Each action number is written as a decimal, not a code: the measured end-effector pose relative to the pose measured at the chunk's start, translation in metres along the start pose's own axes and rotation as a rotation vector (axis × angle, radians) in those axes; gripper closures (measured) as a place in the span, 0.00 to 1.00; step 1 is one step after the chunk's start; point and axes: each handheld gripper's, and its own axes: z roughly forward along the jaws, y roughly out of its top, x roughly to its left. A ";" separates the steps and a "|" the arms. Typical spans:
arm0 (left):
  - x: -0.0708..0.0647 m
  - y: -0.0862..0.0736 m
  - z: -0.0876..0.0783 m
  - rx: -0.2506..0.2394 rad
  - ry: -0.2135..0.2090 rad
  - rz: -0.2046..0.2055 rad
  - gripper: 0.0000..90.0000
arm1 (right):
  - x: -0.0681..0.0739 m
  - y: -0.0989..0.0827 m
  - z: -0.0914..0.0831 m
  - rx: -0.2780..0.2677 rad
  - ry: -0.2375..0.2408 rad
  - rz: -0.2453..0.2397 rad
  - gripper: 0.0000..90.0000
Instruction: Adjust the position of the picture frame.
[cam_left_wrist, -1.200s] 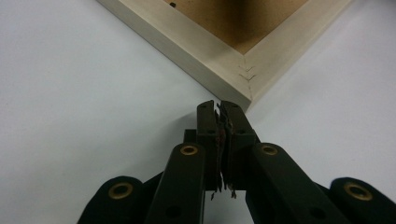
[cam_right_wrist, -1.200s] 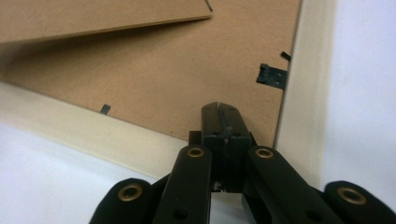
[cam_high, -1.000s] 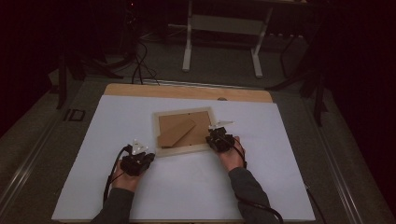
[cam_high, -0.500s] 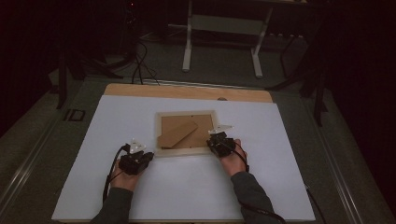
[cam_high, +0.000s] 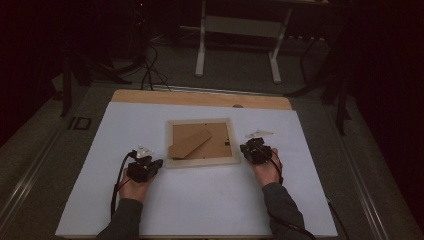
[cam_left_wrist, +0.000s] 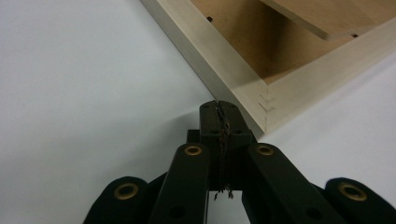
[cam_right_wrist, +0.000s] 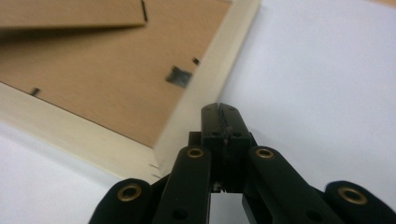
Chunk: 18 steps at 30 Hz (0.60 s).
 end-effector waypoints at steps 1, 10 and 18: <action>0.001 0.001 0.002 0.008 0.000 -0.011 1.00 | -0.002 -0.002 0.001 0.006 0.004 0.012 1.00; 0.002 0.010 0.012 0.032 0.014 -0.020 1.00 | -0.003 -0.006 0.018 0.049 0.034 0.059 1.00; 0.001 0.015 0.015 0.052 0.008 -0.008 1.00 | -0.005 -0.011 0.023 0.060 0.055 0.094 1.00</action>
